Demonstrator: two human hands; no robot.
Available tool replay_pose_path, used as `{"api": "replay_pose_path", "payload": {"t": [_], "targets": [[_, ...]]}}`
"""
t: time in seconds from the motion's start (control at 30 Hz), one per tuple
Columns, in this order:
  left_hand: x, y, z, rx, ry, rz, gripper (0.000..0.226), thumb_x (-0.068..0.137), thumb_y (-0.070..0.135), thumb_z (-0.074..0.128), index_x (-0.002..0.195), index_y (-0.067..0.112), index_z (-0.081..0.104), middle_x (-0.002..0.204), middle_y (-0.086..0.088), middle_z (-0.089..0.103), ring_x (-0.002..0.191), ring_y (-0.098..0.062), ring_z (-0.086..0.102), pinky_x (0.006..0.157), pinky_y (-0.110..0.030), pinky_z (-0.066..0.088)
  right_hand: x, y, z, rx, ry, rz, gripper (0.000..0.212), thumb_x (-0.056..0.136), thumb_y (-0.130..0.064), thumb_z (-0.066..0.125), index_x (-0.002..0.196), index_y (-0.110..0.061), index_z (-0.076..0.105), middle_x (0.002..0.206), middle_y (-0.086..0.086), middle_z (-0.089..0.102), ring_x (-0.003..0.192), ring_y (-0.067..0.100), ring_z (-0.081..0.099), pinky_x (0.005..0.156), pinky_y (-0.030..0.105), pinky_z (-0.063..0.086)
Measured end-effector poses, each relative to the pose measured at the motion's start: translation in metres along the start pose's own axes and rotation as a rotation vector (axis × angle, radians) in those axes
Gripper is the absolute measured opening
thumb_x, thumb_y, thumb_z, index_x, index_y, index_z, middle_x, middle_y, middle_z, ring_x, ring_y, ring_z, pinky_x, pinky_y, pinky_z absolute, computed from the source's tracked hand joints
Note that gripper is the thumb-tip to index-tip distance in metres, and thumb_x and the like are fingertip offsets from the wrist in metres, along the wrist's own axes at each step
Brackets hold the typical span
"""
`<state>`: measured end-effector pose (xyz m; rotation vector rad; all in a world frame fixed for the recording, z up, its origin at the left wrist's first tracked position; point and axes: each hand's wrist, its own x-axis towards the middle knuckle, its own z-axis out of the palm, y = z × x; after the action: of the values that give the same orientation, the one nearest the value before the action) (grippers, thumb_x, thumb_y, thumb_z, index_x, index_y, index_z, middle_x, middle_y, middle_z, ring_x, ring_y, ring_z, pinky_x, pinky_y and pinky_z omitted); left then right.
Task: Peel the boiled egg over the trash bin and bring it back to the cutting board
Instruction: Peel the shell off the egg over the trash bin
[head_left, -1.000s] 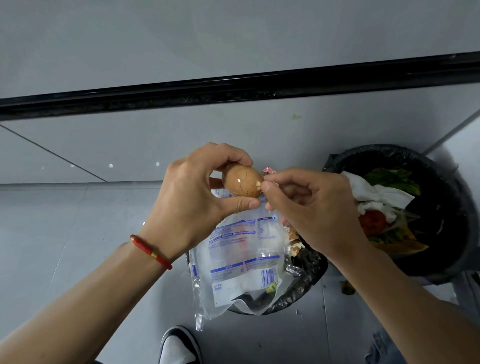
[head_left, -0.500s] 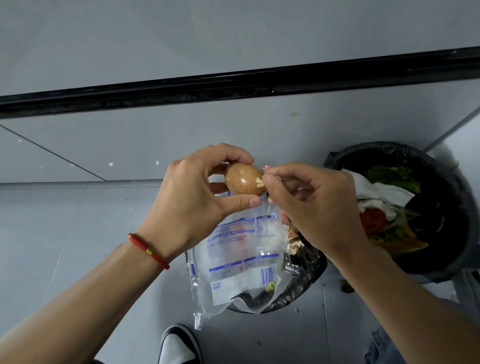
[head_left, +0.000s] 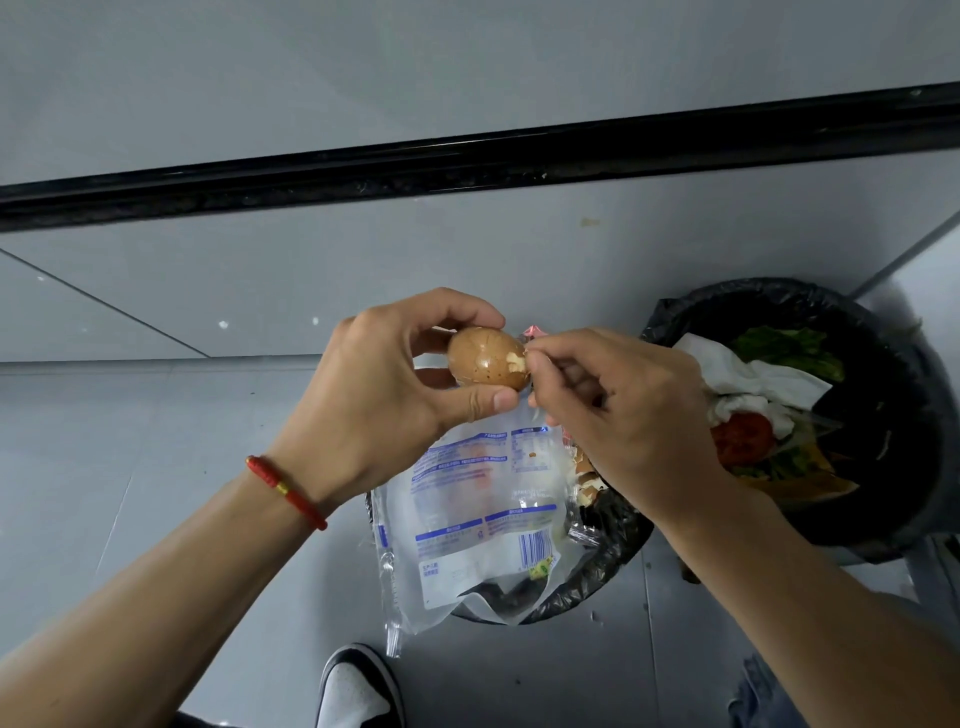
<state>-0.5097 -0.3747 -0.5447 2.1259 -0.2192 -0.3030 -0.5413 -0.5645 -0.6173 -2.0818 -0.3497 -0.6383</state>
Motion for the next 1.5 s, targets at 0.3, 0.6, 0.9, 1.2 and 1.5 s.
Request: {"api": "replay_pose_path", "payload": {"t": [0.3, 0.6, 0.9, 1.2, 1.5], "targets": [[0.002, -0.002, -0.002, -0.052, -0.066, -0.006, 0.046, 0.07, 0.02, 0.091, 0.112, 0.025, 0.073, 0.104, 0.002, 0.078, 0.1, -0.014, 0.075, 0.092, -0.04, 0.062, 0.002, 0.003, -0.001, 0.001, 0.02, 0.055, 0.009, 0.091, -0.004, 0.075, 0.083, -0.002, 0.075, 0.067, 0.001, 0.069, 0.057, 0.012, 0.06, 0.057, 0.021, 0.052], [0.005, -0.004, -0.008, 0.058, -0.091, 0.087, 0.049, 0.078, 0.015, 0.086, 0.123, 0.026, 0.069, 0.112, 0.007, 0.075, 0.108, -0.009, 0.07, 0.1, -0.034, 0.057, 0.005, 0.005, -0.01, -0.084, -0.145, 0.02, 0.031, 0.099, -0.019, 0.06, 0.074, -0.009, 0.074, 0.059, -0.002, 0.065, 0.049, 0.008, 0.054, 0.05, 0.03, 0.05], [0.004, -0.003, -0.006, 0.172, -0.106, 0.095, 0.052, 0.08, 0.018, 0.086, 0.128, 0.028, 0.068, 0.119, 0.012, 0.072, 0.109, -0.009, 0.069, 0.1, -0.033, 0.056, 0.007, 0.003, -0.011, -0.013, -0.092, -0.025, 0.016, 0.094, -0.022, 0.077, 0.095, -0.006, 0.078, 0.084, 0.003, 0.074, 0.059, 0.016, 0.066, 0.053, 0.031, 0.056], [0.004, -0.004, -0.005, 0.2, -0.114, 0.083, 0.048, 0.078, 0.026, 0.087, 0.123, 0.029, 0.07, 0.11, 0.013, 0.075, 0.098, -0.008, 0.07, 0.095, -0.032, 0.058, 0.003, 0.003, -0.01, -0.129, -0.074, -0.154, 0.013, 0.097, -0.012, 0.074, 0.098, -0.002, 0.081, 0.081, 0.006, 0.074, 0.058, 0.014, 0.062, 0.051, 0.036, 0.057], [0.002, -0.005, -0.004, 0.149, -0.125, 0.071, 0.047, 0.076, 0.023, 0.089, 0.118, 0.033, 0.071, 0.108, 0.011, 0.077, 0.101, -0.011, 0.072, 0.094, -0.032, 0.059, 0.004, 0.002, -0.007, -0.075, 0.004, -0.048, 0.011, 0.093, -0.008, 0.073, 0.082, -0.006, 0.077, 0.075, -0.013, 0.054, 0.058, 0.005, 0.051, 0.055, 0.023, 0.052]]}}
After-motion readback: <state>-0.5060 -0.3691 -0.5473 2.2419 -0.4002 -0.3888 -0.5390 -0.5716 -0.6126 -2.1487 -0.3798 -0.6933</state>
